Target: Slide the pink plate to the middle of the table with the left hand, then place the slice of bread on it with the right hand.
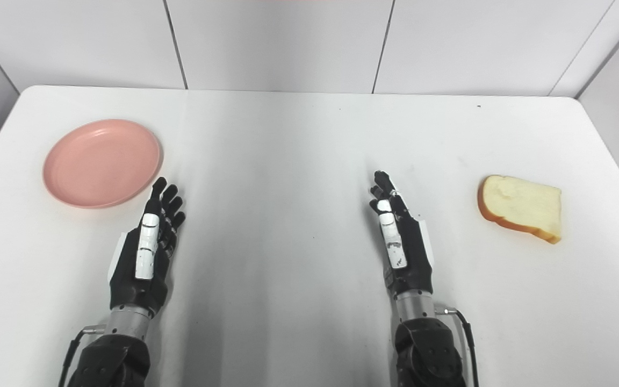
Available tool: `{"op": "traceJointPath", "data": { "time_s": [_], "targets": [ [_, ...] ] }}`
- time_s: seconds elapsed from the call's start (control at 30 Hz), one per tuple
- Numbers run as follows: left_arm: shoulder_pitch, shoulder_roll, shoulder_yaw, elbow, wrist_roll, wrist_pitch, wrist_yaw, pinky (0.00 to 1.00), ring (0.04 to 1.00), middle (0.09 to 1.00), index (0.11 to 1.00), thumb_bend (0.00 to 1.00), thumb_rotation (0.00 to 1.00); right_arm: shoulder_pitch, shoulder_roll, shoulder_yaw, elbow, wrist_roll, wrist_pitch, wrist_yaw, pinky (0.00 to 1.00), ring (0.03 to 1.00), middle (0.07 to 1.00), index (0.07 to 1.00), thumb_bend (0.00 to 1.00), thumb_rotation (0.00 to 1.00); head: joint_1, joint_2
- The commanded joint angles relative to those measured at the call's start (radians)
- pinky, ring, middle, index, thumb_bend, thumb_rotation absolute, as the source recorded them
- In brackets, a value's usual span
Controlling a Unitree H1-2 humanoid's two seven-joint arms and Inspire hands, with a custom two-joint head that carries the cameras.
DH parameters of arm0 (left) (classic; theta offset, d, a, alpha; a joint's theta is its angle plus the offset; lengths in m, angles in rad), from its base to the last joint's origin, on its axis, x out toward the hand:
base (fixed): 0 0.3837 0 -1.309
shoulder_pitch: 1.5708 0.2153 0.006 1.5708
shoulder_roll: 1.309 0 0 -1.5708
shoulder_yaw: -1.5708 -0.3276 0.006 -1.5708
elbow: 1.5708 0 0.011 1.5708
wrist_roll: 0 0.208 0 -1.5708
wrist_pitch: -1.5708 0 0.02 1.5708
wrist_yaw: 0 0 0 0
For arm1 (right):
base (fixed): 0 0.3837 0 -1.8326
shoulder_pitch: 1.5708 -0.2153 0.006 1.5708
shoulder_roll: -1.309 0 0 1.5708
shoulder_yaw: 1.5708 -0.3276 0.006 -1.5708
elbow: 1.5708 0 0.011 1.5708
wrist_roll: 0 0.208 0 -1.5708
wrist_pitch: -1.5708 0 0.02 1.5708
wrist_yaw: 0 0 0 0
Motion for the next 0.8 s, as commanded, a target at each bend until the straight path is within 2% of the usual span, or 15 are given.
{"op": "traceJointPath", "data": {
  "time_s": [0.0, 0.6, 0.77],
  "targets": [
    [-0.015, -0.012, -0.006, -0.027, 0.003, -0.041, -0.005, 1.00, 1.000, 0.995, 1.000, 0.72, 0.91, -0.004, -0.008, -0.003, -0.012, -0.001, -0.004, 0.003, 0.95, 0.934, 0.939, 0.885, 0.80, 0.88, 0.001, 0.000],
    [-0.019, -0.012, -0.010, -0.022, 0.014, -0.031, -0.001, 1.00, 1.000, 0.997, 1.000, 0.69, 0.91, -0.006, -0.013, 0.000, -0.006, -0.009, -0.013, 0.003, 0.95, 0.935, 0.942, 0.888, 0.79, 0.89, 0.002, -0.001],
    [-0.022, -0.014, -0.015, -0.005, 0.023, -0.040, 0.001, 1.00, 1.000, 0.996, 1.000, 0.69, 0.93, -0.010, -0.018, -0.002, 0.013, -0.012, -0.030, 0.003, 0.95, 0.930, 0.938, 0.882, 0.80, 0.89, 0.022, -0.020]
  ]
}}
